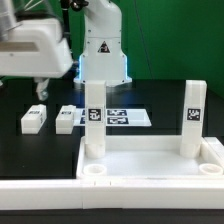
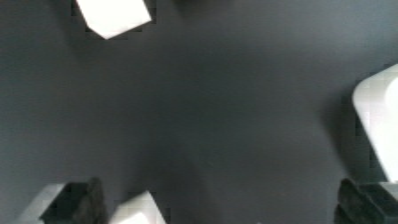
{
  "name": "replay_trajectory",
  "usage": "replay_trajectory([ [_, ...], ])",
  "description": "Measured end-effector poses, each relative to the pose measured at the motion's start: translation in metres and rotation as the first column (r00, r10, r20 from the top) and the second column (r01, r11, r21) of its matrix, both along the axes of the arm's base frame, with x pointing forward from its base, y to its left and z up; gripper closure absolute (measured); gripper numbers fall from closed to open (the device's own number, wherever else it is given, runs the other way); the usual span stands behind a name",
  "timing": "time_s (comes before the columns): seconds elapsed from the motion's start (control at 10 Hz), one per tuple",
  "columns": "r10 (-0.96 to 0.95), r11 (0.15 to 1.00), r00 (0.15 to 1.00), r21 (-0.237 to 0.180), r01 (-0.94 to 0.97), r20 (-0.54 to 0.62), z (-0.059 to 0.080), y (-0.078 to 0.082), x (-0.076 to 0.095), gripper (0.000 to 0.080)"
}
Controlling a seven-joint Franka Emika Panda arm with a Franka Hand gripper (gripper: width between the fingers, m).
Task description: Assemble desk
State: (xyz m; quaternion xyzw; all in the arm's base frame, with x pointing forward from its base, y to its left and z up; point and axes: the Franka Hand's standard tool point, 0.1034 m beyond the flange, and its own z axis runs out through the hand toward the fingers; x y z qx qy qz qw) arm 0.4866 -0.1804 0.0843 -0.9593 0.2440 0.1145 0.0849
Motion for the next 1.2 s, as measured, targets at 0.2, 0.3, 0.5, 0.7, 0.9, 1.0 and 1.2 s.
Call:
replay_trajectory([
  [0.2,-0.017,0.997,0.995,0.078,0.025,-0.098,-0.014,0.007,-0.019,0.0151],
  [0.3,-0.013,0.99,0.984,0.139,0.039,-0.178,-0.014,0.008,-0.025,0.0151],
  [0.5,0.012,0.979,0.96,0.197,0.045,-0.279,-0.014,0.013,-0.025,0.0151],
  [0.7,0.04,0.96,0.917,0.271,0.075,-0.397,-0.016,0.014,-0.032,0.0151],
  [0.9,0.053,0.951,0.882,0.293,0.099,-0.469,-0.024,0.034,-0.034,0.0151],
  [1.0,0.064,0.95,0.883,0.298,0.088,-0.465,-0.025,0.041,-0.031,0.0151],
  [1.2,0.054,0.949,0.878,0.298,0.103,-0.475,-0.026,0.04,-0.034,0.0151],
])
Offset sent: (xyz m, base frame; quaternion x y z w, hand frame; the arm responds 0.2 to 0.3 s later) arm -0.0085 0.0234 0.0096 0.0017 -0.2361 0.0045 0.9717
